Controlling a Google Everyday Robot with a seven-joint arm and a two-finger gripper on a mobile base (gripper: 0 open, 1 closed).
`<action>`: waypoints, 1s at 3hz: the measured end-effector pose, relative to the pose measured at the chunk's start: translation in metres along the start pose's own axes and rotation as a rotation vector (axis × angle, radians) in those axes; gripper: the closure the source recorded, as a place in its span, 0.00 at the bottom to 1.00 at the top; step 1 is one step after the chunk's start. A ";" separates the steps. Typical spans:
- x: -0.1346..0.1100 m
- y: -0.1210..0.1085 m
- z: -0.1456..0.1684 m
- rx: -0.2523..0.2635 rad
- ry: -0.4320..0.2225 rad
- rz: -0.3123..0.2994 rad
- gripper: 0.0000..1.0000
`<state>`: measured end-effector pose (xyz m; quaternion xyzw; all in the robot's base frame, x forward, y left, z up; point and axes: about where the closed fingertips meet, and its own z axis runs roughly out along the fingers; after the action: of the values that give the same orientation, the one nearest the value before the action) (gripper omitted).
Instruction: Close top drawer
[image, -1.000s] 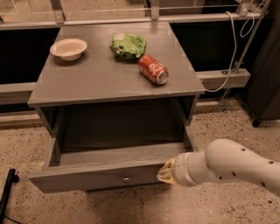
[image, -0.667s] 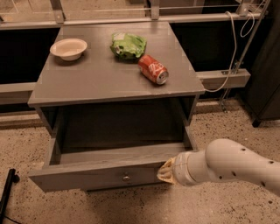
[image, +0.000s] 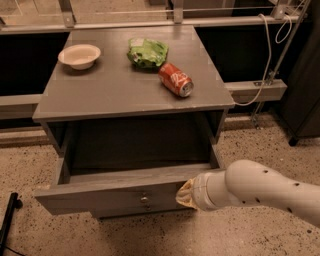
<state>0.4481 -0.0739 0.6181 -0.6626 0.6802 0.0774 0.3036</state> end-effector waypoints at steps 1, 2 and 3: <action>-0.001 -0.022 0.010 0.057 -0.024 -0.039 1.00; -0.001 -0.022 0.010 0.058 -0.024 -0.039 1.00; -0.002 -0.052 0.020 0.118 -0.036 -0.070 1.00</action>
Offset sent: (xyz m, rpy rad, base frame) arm 0.1074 0.0060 -0.0012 0.0403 -0.2633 -0.0091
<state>0.5039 -0.0680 0.6184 -0.6657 0.6543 0.0385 0.3567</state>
